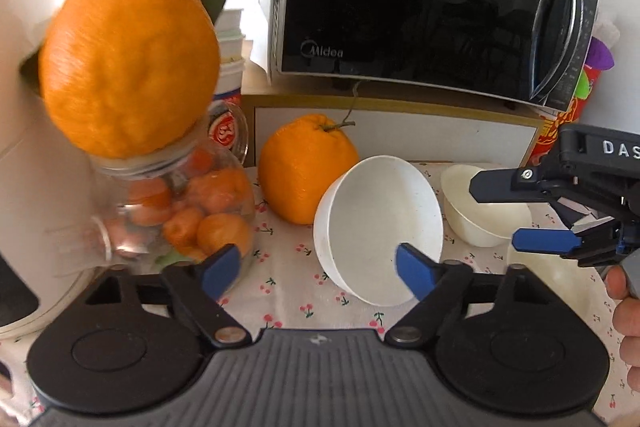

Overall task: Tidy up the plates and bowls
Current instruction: 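Move both grippers to the white bowl rim and close them, then lift the white bowl with both grippers toward another white bowl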

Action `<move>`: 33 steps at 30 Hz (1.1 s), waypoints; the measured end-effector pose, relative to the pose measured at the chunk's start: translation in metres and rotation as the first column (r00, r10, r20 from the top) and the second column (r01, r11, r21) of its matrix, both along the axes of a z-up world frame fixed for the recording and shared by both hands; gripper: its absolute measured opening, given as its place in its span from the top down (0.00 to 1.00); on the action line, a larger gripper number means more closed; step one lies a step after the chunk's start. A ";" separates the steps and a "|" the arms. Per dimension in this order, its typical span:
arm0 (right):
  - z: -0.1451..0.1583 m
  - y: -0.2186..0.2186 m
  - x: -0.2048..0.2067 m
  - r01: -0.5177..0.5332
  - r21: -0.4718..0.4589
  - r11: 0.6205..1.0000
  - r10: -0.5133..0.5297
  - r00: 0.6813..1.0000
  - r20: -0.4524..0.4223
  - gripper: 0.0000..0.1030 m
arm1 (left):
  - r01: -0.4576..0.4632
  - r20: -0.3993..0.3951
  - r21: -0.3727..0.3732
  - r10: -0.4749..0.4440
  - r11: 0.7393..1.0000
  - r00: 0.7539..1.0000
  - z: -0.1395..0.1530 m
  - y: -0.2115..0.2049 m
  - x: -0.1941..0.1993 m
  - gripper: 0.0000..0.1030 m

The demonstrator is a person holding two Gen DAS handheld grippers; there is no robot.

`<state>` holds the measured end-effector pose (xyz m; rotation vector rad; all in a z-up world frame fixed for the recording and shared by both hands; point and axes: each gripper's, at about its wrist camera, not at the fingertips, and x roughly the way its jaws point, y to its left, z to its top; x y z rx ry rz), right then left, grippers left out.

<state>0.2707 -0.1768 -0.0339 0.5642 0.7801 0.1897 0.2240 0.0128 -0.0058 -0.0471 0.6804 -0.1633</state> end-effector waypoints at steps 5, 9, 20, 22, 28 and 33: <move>-0.015 0.002 0.016 0.012 0.003 1.000 -0.012 0.999 -0.035 0.42 | -0.009 -0.011 -0.015 0.008 1.000 1.000 -0.011 0.000 0.010 0.46; -0.026 0.002 0.022 0.038 0.026 0.999 -0.037 0.998 -0.060 0.56 | -0.009 -0.001 -0.036 0.009 0.999 1.000 -0.018 0.002 0.014 0.55; -0.042 0.011 0.028 0.048 -0.007 0.999 -0.048 0.996 -0.078 0.82 | 0.031 -0.020 -0.099 -0.033 0.995 0.999 -0.025 0.001 0.017 0.83; -0.044 0.009 0.028 0.047 0.001 0.999 -0.046 0.996 -0.079 0.86 | 0.035 -0.020 -0.100 -0.037 0.994 0.999 -0.025 0.000 0.018 0.83; -0.045 0.005 0.028 0.040 0.032 0.999 -0.037 0.996 -0.081 0.89 | 0.036 -0.023 -0.102 -0.038 0.994 0.999 -0.023 0.000 0.019 0.86; -0.039 0.004 0.025 0.036 0.052 0.998 -0.033 0.997 -0.064 0.89 | 0.029 -0.020 -0.107 -0.031 0.994 0.999 -0.017 0.002 0.016 0.86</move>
